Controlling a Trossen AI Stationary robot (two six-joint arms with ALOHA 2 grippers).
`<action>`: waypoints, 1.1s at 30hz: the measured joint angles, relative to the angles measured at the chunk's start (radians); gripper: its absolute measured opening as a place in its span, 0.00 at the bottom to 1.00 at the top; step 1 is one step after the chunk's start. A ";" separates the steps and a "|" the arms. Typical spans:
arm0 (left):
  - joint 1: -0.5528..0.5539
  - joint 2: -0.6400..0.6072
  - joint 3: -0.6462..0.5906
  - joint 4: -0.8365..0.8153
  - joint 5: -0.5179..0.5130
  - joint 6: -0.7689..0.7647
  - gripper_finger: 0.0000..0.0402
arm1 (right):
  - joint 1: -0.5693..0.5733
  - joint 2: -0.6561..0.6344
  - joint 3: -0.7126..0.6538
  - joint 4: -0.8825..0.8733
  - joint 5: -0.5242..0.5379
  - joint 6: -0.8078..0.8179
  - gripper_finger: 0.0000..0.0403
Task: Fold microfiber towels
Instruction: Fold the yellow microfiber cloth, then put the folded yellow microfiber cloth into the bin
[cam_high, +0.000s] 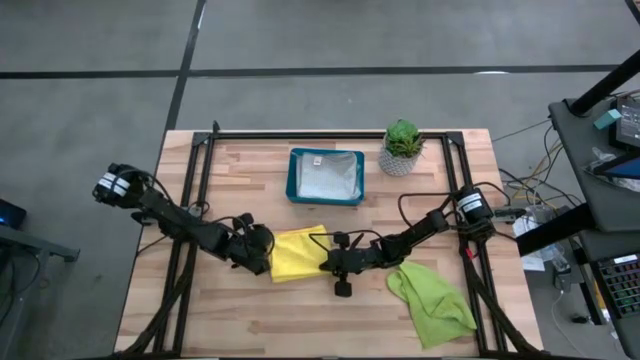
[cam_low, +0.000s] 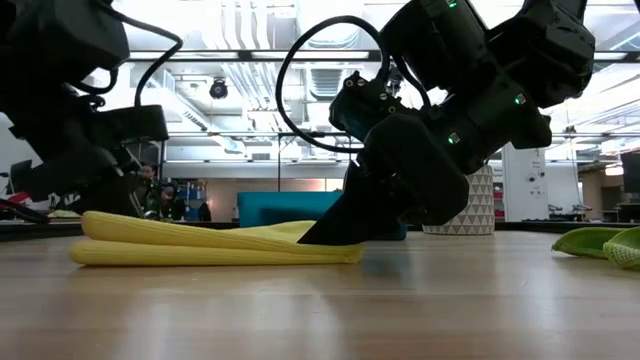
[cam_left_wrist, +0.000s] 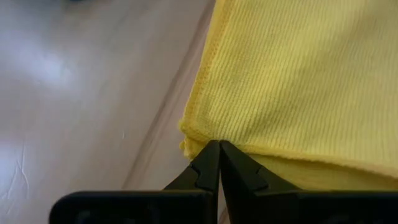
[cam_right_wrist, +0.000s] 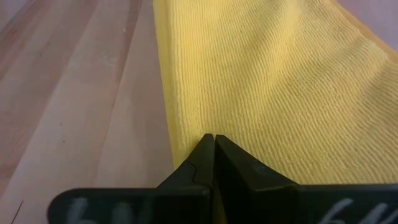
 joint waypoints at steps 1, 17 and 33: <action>0.000 0.000 -0.001 -0.007 0.006 -0.001 0.00 | 0.000 0.000 0.000 -0.001 0.000 0.000 0.02; 0.001 -0.098 0.066 -0.159 0.142 0.000 0.00 | 0.000 0.000 -0.001 0.001 0.001 0.001 0.02; 0.002 -0.188 0.064 -0.169 0.259 -0.447 0.33 | -0.003 -0.080 0.001 -0.051 -0.001 0.084 0.02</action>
